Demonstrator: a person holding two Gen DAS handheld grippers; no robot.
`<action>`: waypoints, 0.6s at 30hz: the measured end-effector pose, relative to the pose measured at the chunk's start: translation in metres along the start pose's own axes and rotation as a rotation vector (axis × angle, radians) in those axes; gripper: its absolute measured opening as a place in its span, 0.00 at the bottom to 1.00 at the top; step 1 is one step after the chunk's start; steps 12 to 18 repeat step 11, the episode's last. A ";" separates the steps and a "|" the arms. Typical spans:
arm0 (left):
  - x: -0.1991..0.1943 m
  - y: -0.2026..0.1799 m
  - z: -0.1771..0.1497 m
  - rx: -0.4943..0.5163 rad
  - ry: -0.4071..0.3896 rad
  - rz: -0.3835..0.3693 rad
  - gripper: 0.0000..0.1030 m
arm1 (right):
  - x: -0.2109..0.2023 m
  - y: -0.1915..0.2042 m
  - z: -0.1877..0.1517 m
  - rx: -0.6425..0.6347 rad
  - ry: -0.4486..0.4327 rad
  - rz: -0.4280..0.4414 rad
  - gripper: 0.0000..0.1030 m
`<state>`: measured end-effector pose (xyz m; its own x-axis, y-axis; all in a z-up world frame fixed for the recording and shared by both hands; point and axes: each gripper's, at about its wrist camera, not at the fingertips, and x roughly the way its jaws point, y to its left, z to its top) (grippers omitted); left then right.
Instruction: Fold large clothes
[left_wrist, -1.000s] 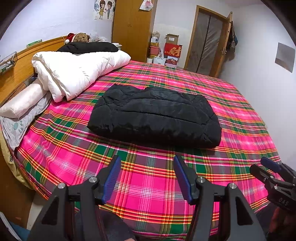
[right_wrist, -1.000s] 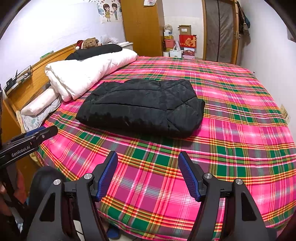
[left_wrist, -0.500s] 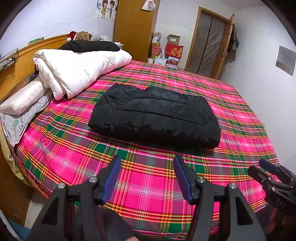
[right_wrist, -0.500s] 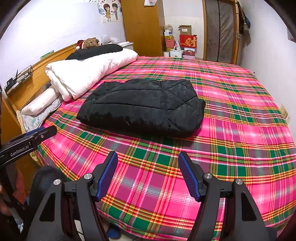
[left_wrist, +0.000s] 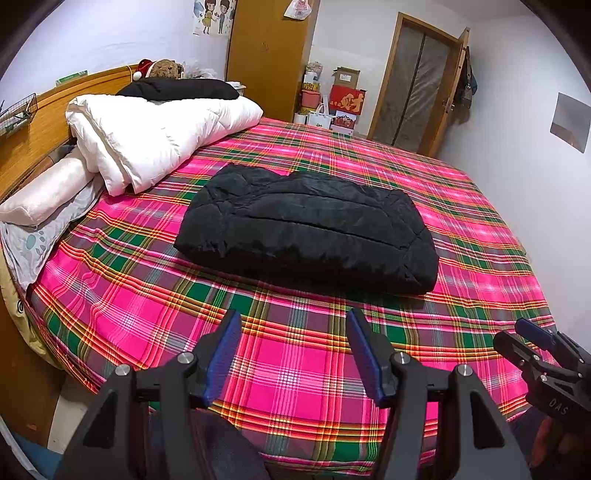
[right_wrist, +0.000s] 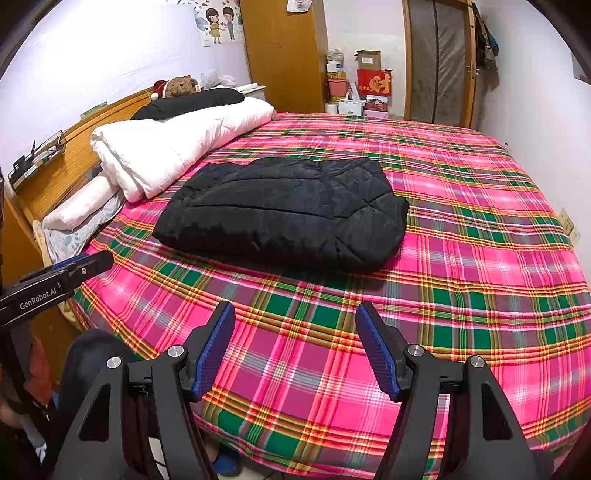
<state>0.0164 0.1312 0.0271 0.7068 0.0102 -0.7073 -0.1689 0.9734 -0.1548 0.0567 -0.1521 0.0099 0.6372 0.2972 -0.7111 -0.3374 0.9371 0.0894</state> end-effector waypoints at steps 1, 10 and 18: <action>0.000 0.000 0.000 0.000 -0.002 -0.002 0.59 | 0.000 0.000 0.000 0.001 -0.001 -0.001 0.66; 0.000 -0.003 0.000 0.007 -0.018 0.028 0.59 | -0.001 -0.009 -0.002 0.017 -0.004 0.000 0.66; 0.000 -0.003 0.000 0.006 -0.016 0.028 0.59 | -0.001 -0.010 -0.003 0.018 -0.005 0.001 0.66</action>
